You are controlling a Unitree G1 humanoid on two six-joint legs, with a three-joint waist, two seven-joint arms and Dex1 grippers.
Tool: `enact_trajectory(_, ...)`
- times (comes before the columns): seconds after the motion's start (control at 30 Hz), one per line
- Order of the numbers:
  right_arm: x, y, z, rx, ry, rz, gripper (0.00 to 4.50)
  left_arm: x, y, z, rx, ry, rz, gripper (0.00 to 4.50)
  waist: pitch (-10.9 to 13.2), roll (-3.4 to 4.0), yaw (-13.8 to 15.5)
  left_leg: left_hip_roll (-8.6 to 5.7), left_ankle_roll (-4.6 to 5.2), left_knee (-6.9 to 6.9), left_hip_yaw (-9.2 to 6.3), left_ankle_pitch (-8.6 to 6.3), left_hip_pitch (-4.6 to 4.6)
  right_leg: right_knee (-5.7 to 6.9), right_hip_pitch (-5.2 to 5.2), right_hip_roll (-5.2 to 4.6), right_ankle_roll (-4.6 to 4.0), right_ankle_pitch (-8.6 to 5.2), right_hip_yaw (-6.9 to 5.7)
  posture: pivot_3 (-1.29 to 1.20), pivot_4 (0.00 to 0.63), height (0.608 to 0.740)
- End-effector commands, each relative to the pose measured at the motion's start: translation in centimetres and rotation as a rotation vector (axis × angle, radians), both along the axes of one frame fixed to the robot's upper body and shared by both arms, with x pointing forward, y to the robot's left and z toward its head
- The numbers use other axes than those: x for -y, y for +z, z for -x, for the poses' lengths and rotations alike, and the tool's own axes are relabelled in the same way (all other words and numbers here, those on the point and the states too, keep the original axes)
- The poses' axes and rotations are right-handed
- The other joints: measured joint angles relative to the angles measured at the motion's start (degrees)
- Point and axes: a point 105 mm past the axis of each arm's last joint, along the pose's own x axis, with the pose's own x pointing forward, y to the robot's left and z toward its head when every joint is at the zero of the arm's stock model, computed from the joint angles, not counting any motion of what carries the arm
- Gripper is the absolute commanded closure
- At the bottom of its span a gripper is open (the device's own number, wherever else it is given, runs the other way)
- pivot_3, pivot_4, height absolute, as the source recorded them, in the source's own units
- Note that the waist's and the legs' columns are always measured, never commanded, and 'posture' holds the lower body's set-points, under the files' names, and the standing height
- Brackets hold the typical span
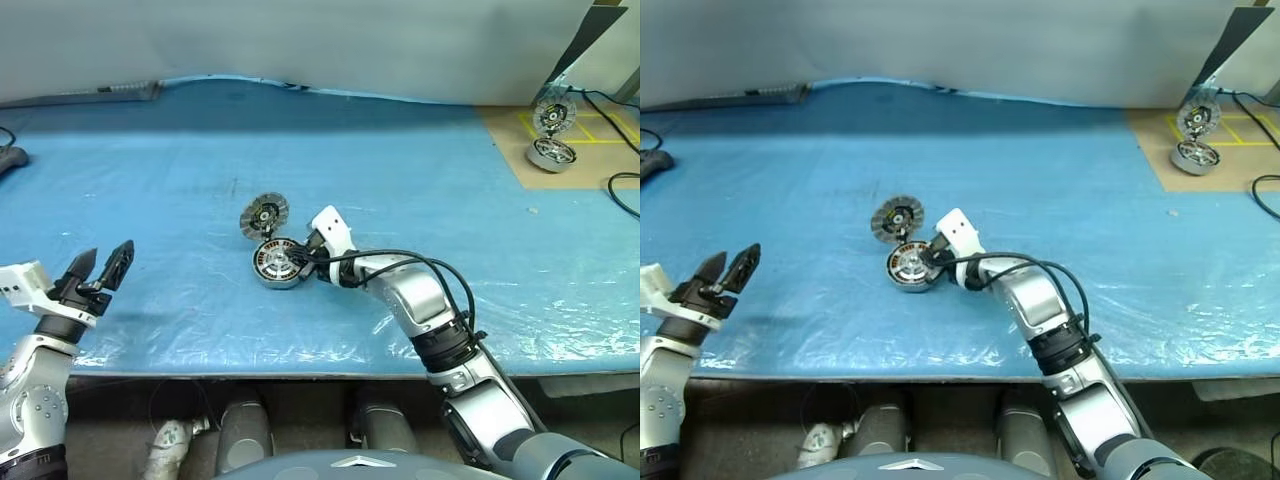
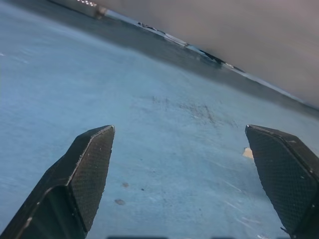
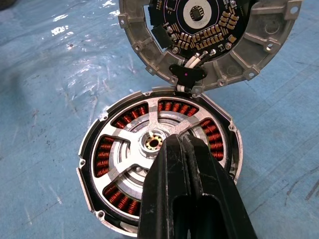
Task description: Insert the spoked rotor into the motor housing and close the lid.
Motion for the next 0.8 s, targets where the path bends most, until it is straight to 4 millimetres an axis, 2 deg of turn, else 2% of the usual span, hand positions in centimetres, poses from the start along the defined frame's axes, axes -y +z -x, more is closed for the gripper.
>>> enact_trajectory(0.03, 0.1, 1.0, 0.1, 0.027, -0.007, -0.025, 4.49, 4.5, 0.6, -2.6, 0.032, -0.058, -0.021, 0.0, 0.0, 0.01, 0.3, 0.0, 0.0, 0.0, -0.01, 0.0, 0.0, -0.01, 0.02, 0.0, 0.0, 0.0, 0.0, 0.0, 0.15, 0.74)
enact_trajectory(0.1, 0.2, 1.0, 0.2, 0.027, -0.011, -0.024, 4.49, 7.0, 1.1, -4.1, 0.042, -0.068, -0.004, 0.0, 0.0, -0.04, 0.9, -0.05, 0.0, 0.03, -0.02, 0.0, 0.0, -0.01, 0.09, -0.08, 0.01, 0.0, -0.01, 0.0, 0.15, 0.74)
enact_trajectory(0.27, 0.5, 0.9, 0.2, 0.026, -0.025, -0.022, 4.49, 7.8, 1.3, -5.0, 0.051, -0.061, -0.001, 0.0, -0.1, -0.29, -0.3, 0.1, -0.02, 0.01, -0.02, 0.01, 0.03, 0.02, 0.05, 0.04, 0.0, 0.01, -0.06, 0.0, 0.15, 0.74)
enact_trajectory(0.47, 1.0, 0.9, 0.2, 0.028, -0.04, -0.016, 4.49, 6.6, 1.6, -4.9, 0.078, -0.01, 0.021, 0.0, -0.1, -0.3, -0.1, 0.03, -0.07, -0.01, -0.02, -0.02, -0.03, -0.09, 0.04, 0.02, 0.01, 0.01, -0.08, 0.0, 0.15, 0.74)
enact_trajectory(0.67, 1.0, 1.1, 0.1, 0.03, -0.042, -0.017, 4.49, 4.6, 0.7, -4.5, 0.051, 0.054, -0.019, 0.0, -0.1, -0.3, -0.1, 0.05, -0.07, 0.01, -0.03, -0.03, -0.01, -0.07, 0.05, 0.02, 0.01, 0.01, -0.07, 0.0, 0.15, 0.74)
enact_trajectory(0.8, 0.8, 1.2, 0.0, 0.032, -0.037, -0.019, 4.49, 4.1, 0.1, -4.8, 0.033, 0.086, -0.032, 0.0, -0.1, -0.3, 0.0, 0.05, -0.07, 0.01, -0.03, -0.03, -0.02, -0.07, 0.05, 0.01, 0.01, 0.01, -0.07, 0.0, 0.15, 0.74)
